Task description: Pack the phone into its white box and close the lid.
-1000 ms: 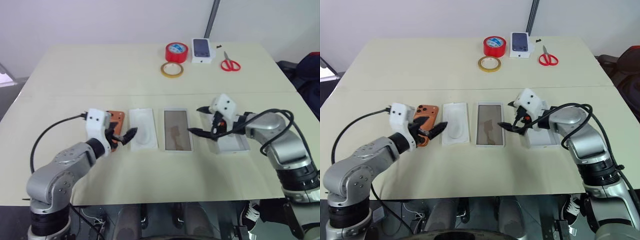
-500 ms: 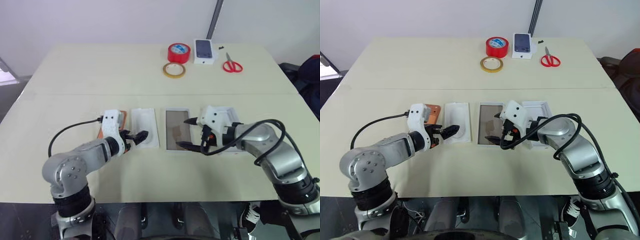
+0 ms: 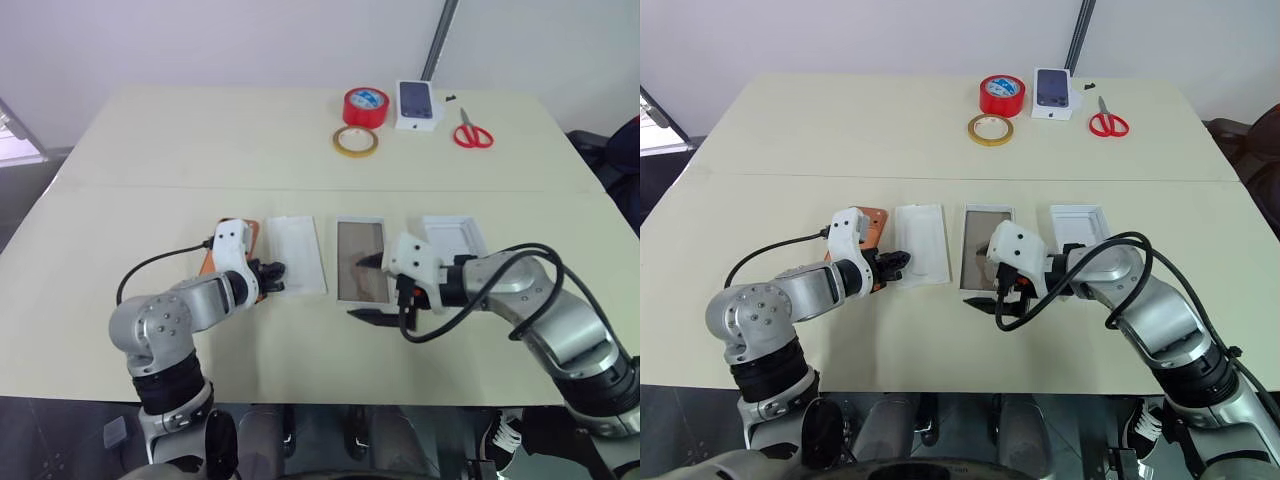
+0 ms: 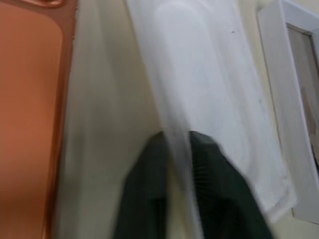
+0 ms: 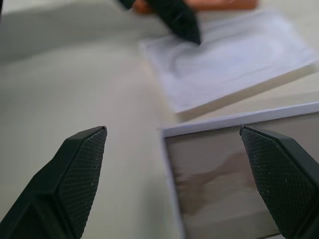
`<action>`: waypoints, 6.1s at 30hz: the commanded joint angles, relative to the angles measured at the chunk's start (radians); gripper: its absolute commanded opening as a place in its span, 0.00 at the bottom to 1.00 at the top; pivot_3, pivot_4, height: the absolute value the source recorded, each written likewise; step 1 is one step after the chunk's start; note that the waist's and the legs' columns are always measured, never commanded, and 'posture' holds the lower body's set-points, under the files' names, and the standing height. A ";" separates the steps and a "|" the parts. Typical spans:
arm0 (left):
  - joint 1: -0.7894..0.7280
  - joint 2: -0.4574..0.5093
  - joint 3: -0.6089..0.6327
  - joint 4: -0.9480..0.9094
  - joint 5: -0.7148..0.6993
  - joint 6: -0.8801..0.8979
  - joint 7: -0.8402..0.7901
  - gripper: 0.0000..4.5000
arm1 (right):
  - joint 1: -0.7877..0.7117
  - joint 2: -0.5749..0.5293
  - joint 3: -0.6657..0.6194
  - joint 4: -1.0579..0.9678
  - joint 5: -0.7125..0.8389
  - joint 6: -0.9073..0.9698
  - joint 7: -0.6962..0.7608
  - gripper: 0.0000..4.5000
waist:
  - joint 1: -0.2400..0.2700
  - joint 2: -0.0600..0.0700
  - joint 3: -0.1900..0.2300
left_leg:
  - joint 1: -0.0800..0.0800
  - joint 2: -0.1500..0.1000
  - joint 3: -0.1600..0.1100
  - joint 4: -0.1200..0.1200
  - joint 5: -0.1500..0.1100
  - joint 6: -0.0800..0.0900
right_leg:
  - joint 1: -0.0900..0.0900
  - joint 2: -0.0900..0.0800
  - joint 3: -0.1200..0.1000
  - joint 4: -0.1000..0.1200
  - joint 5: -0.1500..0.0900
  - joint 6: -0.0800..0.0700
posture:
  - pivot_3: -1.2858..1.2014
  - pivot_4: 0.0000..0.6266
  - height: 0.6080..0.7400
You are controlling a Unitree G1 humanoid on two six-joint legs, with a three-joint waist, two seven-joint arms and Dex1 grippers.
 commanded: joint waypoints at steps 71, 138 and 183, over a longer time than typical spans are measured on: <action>-0.064 -0.056 0.022 -0.019 -0.264 0.009 0.171 0.55 | -0.192 0.088 -0.056 0.288 -0.182 -0.157 -0.035 1.00 | 0.000 -0.003 0.002 | -0.001 0.000 -0.001 0.000 0.000 0.000 | 0.000 0.000 -0.002 0.000 0.000 0.000 | 0.52 0.24 0.93; 0.515 0.627 0.021 -0.085 -0.127 -0.801 -0.557 0.67 | -0.393 0.539 0.086 0.425 -0.283 0.089 -0.286 0.01 | -0.031 -0.002 0.002 | -0.008 0.002 0.001 -0.013 0.007 -0.010 | -0.015 0.002 -0.001 0.002 0.002 -0.003 | 0.52 0.24 0.93; 0.158 0.404 0.160 0.139 -0.381 0.009 -0.315 0.99 | -0.490 0.799 0.349 0.753 -0.431 0.009 -0.260 0.00 | -0.023 -0.002 -0.004 | 0.001 0.001 -0.002 -0.015 0.006 -0.016 | -0.007 0.000 -0.003 0.004 0.002 -0.003 | 0.52 0.24 0.93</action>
